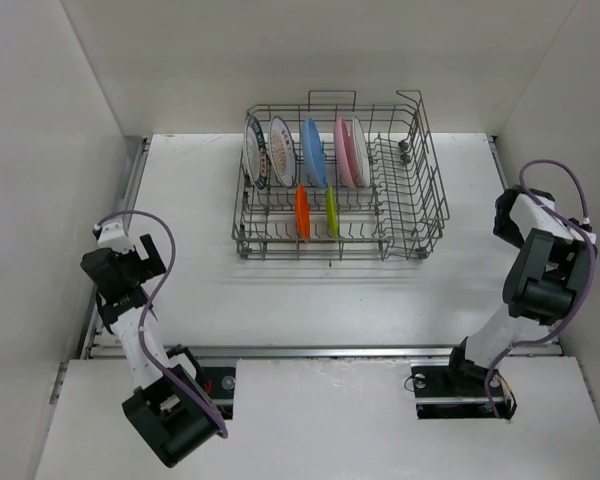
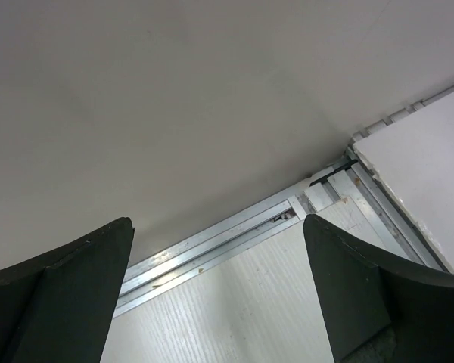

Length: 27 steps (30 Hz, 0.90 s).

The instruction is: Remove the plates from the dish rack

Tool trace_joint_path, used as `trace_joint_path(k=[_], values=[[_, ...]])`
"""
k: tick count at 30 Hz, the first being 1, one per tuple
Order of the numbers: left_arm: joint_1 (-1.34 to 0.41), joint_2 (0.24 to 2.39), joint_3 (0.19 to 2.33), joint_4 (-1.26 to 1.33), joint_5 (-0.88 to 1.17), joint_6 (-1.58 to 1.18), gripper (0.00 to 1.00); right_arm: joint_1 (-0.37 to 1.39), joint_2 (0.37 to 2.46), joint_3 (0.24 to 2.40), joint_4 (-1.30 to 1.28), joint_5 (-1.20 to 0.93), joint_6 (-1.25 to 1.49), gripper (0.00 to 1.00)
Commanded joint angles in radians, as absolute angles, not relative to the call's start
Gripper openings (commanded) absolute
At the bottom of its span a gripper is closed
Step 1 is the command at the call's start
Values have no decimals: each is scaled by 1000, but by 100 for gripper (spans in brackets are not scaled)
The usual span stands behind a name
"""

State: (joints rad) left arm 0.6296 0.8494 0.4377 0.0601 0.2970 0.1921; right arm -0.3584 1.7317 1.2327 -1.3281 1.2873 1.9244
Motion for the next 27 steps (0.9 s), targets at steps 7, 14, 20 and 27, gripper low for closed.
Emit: trace_joint_path(k=[7,14,20,27], values=[[627,850,512,-50,536,372,100,-351,1617,1408,-1387,1315,1670,100],[618,890,932,-356,542,477,100,-221,1650,1837,-1384,1217,1232,100],[609,1011,1394,-556,253,586,100,27,1628,1841,-1384,1382,1259,100],[609,1172,1818,-1150,147,1030,100,200,1591,1977,-1348,1404,1249,100]])
